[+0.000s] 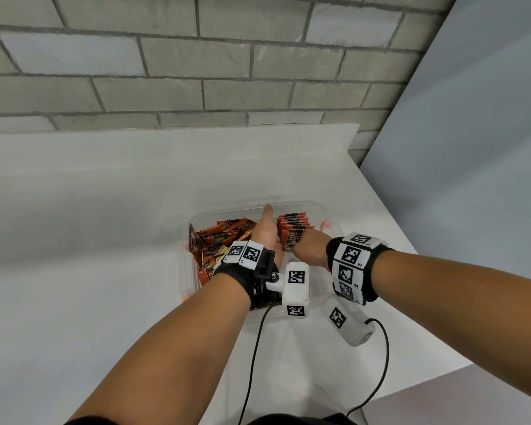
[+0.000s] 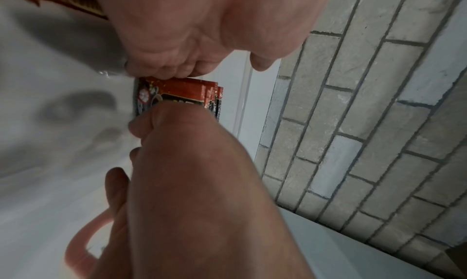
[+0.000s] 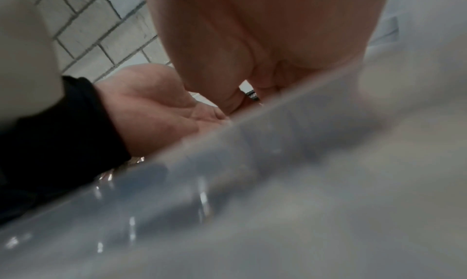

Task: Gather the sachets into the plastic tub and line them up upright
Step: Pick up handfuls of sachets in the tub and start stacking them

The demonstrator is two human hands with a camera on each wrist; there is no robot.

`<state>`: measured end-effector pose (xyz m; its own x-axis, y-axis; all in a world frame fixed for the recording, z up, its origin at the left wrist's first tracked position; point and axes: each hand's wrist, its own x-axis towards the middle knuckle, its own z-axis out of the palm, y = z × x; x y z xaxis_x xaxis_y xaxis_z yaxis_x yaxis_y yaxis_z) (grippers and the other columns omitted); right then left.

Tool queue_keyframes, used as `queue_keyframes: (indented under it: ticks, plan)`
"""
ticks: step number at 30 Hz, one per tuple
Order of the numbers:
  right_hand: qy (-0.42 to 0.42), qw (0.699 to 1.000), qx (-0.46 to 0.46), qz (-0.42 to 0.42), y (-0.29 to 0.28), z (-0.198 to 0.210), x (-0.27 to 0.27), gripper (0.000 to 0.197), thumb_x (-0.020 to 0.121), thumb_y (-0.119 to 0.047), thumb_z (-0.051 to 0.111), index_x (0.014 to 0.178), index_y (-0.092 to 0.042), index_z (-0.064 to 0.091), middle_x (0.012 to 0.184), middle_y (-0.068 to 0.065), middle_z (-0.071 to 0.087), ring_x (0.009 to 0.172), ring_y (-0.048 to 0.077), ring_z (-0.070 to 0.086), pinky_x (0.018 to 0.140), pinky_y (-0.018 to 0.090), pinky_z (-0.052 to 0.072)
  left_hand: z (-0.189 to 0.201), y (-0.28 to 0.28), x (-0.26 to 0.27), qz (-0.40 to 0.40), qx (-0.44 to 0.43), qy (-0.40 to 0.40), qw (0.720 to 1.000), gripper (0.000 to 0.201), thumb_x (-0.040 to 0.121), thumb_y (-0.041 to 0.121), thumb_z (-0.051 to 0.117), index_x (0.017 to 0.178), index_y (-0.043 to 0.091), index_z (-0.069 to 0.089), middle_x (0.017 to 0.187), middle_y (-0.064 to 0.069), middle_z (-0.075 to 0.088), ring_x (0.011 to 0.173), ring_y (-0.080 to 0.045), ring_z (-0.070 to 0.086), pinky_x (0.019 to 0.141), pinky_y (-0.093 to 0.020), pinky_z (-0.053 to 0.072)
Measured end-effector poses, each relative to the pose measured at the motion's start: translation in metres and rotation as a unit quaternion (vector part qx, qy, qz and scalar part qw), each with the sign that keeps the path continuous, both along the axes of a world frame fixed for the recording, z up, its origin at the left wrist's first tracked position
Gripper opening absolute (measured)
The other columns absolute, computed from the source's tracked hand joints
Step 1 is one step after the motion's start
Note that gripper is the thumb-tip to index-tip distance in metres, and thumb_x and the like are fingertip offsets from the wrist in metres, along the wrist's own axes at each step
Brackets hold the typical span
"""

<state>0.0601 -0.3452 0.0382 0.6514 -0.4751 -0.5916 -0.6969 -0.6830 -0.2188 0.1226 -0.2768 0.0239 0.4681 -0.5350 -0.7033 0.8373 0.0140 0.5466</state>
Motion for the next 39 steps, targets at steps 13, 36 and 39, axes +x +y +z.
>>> queue_keyframes:
  ticks: [13,36,39]
  plan:
    - [-0.085,0.993,0.043,-0.069,-0.003,0.003,-0.002,0.035,0.092,0.0,0.039,0.06,-0.016,0.035,0.064,0.0,0.037,0.056,0.011,0.033,0.052,0.02,0.027,-0.005,-0.006,-0.003,0.004,-0.001,-0.005,1.0,0.068,0.099,0.051,0.035,0.139,-0.004,0.039,0.129,-0.024,0.056,0.086,-0.027,0.062,0.07,-0.034,0.045]
    - [-0.172,0.969,0.099,-0.145,-0.002,0.004,-0.006,0.03,0.087,0.0,0.046,0.11,0.012,0.06,0.085,0.014,0.053,0.082,0.023,0.05,0.083,0.029,0.039,-0.007,-0.002,0.001,-0.008,0.009,-0.002,1.0,0.056,0.098,0.053,0.035,0.079,0.005,0.055,0.059,-0.014,0.068,0.074,-0.027,0.061,0.077,-0.038,0.05]
    - [-0.179,0.968,0.096,-0.146,-0.002,0.005,-0.007,0.033,0.086,0.001,0.046,0.115,0.014,0.057,0.09,0.023,0.055,0.083,0.023,0.049,0.087,0.03,0.04,-0.002,0.0,-0.001,-0.005,0.007,-0.005,1.0,0.055,0.099,0.052,0.036,0.079,0.005,0.054,0.07,-0.016,0.066,0.071,-0.026,0.059,0.067,-0.036,0.049]
